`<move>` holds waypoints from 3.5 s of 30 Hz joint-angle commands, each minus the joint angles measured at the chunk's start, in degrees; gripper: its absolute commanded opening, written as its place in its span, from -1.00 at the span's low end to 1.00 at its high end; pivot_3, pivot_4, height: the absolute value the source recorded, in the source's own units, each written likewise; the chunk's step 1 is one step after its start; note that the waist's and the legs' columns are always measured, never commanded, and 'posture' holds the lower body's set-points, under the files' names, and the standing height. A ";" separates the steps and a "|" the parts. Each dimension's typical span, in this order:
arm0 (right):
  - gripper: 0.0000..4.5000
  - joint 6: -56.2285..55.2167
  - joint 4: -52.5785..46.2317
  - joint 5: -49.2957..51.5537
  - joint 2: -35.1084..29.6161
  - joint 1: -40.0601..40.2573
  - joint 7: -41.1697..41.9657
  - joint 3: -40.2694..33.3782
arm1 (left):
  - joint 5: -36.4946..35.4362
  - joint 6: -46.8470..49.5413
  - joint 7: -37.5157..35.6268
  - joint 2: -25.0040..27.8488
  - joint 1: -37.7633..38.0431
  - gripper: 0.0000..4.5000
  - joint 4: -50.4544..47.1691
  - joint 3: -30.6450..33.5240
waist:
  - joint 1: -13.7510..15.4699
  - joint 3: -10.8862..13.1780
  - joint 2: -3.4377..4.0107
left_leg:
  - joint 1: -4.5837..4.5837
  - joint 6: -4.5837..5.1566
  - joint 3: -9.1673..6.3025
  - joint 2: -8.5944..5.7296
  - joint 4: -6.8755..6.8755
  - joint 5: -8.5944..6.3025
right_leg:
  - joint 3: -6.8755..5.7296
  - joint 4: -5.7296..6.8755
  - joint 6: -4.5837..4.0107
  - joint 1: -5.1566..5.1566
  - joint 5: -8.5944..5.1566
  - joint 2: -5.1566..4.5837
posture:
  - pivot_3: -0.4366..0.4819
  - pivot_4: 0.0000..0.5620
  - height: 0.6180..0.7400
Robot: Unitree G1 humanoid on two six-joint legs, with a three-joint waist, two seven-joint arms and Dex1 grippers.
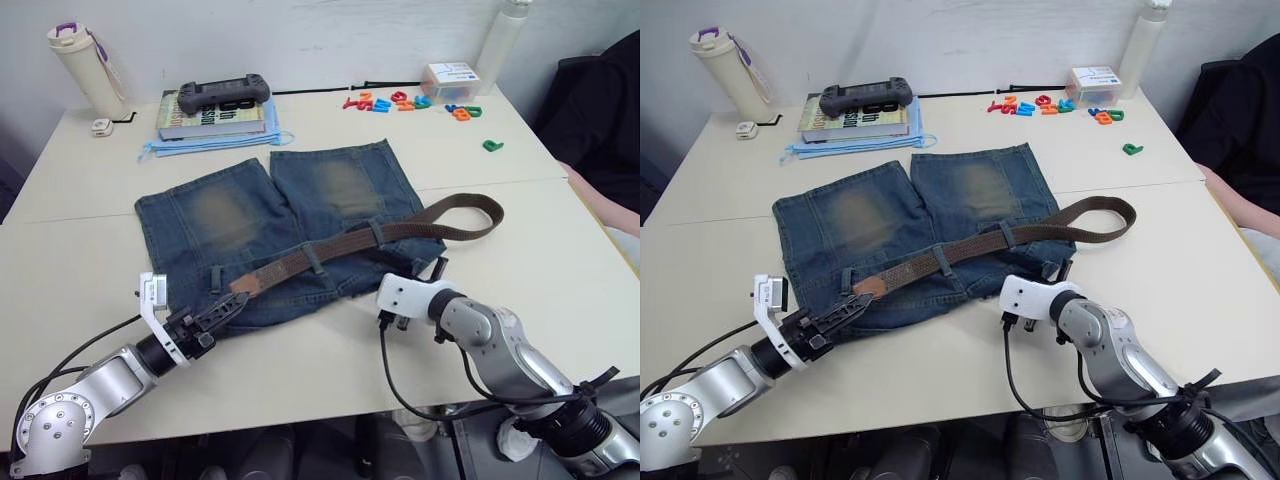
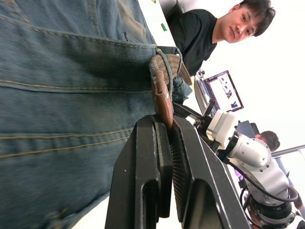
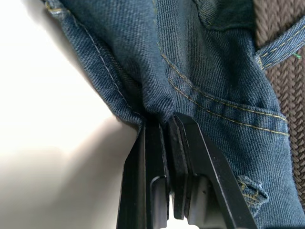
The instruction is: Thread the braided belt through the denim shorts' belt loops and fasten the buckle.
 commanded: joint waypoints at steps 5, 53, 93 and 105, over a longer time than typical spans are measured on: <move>-0.99 -5.67 5.67 -3.23 -4.85 1.28 1.66 -3.53 | -0.98 -1.23 -2.08 1.15 1.47 -1.00 -1.06 2.91 | -0.08 0.00 0.00 | 0.01 0.00 0.01 -0.01 0.00 0.00 | 0.00 0.00 0.00 0.01 0.00 0.01 | -0.05 -0.47 0.55; 0.37 65.46 -7.31 64.91 61.08 -11.72 -10.59 -45.94 | -0.06 -2.63 -0.43 -1.72 -2.67 -1.00 -2.02 -0.82 | -1.23 0.07 0.23 | -0.04 -0.10 0.02 0.08 -0.12 0.03 | 0.07 0.17 -0.21 -0.25 0.07 0.04 | -0.05 -0.47 0.55; 0.37 39.52 19.51 104.22 56.16 -20.97 -39.26 -37.38 | -0.93 -1.63 -2.69 -0.02 0.19 -1.00 -3.84 -1.08 | -3.31 0.07 0.25 | -0.09 -0.21 0.06 0.30 -0.18 0.02 | 0.14 0.27 -0.29 -0.42 0.02 0.05 | -0.05 -0.47 0.55; -0.98 37.02 18.04 107.33 52.98 -19.06 -40.68 -33.92 | -1.50 -2.64 -0.86 -0.02 0.21 -1.00 -5.05 -1.66 | -3.36 0.07 0.26 | -0.12 -0.21 0.08 0.32 -0.18 0.02 | 0.14 0.28 -0.30 -0.47 0.02 0.06 | -0.05 -0.47 0.55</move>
